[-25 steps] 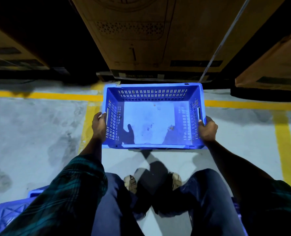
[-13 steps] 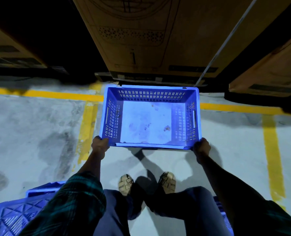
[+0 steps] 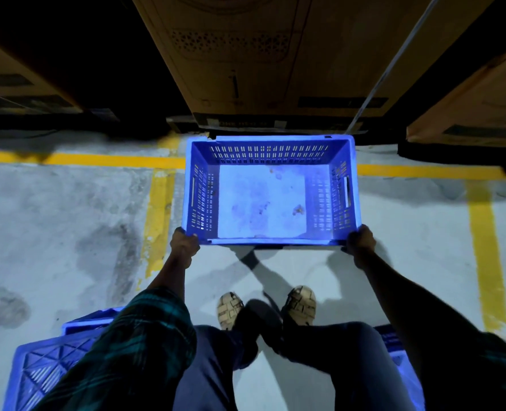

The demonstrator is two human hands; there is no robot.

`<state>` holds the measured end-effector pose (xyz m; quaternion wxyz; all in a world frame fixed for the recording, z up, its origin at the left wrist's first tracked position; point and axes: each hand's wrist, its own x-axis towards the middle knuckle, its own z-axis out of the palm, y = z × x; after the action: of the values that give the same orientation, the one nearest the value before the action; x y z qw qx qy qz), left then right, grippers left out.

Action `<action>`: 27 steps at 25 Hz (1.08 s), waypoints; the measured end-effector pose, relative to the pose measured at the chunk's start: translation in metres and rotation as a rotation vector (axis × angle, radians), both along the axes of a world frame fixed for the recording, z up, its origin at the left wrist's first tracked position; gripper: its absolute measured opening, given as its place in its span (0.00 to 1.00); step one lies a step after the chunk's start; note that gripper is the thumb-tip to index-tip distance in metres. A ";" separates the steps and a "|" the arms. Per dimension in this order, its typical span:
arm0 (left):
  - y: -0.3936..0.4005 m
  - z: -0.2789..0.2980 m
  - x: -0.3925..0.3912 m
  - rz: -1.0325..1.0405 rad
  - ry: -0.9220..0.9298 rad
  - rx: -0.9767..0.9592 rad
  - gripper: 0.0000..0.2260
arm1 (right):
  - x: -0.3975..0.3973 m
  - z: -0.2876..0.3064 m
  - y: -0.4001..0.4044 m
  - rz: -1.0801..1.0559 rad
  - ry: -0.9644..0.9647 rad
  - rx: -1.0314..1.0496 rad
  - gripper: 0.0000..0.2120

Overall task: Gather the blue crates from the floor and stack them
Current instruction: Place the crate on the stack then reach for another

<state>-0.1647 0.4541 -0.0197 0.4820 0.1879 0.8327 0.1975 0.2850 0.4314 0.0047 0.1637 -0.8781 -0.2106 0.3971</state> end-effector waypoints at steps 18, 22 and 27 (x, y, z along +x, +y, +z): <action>-0.213 0.304 0.044 -0.332 0.070 0.109 0.19 | -0.178 0.303 -0.231 0.343 0.029 0.246 0.22; -0.303 0.314 0.028 -0.168 0.019 0.143 0.16 | -0.193 0.317 -0.301 0.430 0.076 0.212 0.21; -0.425 0.302 -0.003 0.011 0.071 0.100 0.07 | -0.222 0.321 -0.363 0.594 0.078 0.166 0.20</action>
<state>-0.1681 0.0287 0.2820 0.4411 0.2139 0.8394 0.2349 0.0625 0.0687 0.3254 0.1198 -0.7459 -0.4832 0.4424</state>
